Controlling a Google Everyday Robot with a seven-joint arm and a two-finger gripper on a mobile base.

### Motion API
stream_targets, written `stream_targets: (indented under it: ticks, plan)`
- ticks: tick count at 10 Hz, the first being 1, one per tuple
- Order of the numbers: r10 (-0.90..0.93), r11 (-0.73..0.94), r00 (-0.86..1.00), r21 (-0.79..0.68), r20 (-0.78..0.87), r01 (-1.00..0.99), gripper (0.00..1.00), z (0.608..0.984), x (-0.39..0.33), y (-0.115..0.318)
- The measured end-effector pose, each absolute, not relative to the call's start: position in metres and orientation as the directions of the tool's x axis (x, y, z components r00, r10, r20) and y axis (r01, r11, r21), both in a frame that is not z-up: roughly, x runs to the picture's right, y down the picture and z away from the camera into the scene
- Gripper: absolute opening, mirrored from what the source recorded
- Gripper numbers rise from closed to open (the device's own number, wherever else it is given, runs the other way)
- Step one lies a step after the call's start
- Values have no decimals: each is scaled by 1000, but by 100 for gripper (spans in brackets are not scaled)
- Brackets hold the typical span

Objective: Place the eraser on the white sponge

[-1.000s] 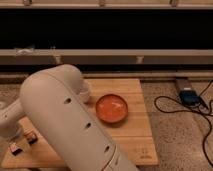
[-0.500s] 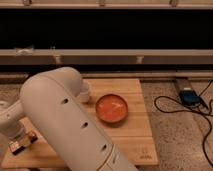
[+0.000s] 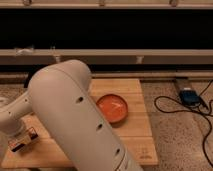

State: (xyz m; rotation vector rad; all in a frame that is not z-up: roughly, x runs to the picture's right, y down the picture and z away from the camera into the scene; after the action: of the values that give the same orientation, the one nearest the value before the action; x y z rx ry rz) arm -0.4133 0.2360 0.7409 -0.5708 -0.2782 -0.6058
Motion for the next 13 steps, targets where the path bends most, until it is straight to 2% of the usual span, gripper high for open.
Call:
stream_targets:
  ticks: [2, 5, 9, 13]
  plan:
    - [-434, 712, 816, -409, 382, 571, 0, 731, -387, 210]
    - [-382, 752, 858, -425, 343, 504, 0, 741, -346, 185]
    - [-323, 784, 898, -447, 300, 431, 0, 747, -306, 173]
    - [-284, 794, 921, -472, 269, 383, 0, 748, -270, 178]
